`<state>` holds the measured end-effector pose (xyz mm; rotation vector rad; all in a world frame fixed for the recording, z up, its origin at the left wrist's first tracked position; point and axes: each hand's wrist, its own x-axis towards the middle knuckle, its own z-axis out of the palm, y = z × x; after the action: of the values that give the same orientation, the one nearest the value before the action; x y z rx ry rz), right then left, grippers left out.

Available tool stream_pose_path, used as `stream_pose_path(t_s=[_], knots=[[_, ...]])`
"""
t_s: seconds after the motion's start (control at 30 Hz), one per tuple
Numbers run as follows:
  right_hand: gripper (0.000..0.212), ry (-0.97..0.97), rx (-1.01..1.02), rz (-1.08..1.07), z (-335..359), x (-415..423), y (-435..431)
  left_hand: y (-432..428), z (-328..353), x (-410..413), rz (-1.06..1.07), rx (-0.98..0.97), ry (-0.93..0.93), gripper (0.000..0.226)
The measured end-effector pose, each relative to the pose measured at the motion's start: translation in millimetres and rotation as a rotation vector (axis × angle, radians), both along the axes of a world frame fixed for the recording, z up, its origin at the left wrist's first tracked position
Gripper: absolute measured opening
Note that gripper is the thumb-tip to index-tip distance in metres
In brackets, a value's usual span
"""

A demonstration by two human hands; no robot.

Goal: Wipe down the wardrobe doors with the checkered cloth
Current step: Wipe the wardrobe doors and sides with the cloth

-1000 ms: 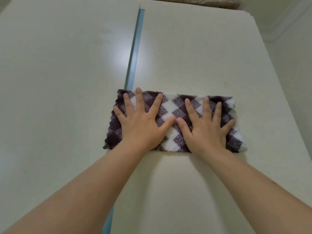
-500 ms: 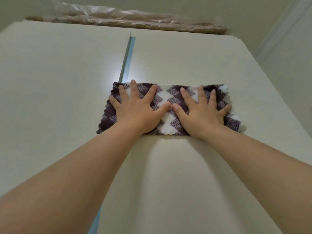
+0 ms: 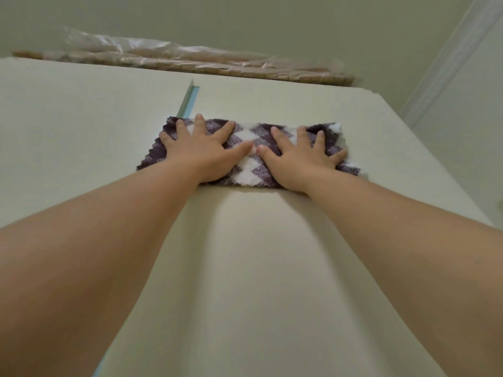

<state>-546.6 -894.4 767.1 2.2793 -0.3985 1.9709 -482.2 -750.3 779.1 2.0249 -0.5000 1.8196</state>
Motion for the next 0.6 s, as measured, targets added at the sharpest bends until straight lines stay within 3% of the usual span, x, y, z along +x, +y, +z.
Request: stream_pose_path(t_s=[0.6], knots=[[0.065, -0.043, -0.035, 0.03, 14, 0, -14, -9, 13, -2, 0.046, -0.041, -0.008, 0.069]])
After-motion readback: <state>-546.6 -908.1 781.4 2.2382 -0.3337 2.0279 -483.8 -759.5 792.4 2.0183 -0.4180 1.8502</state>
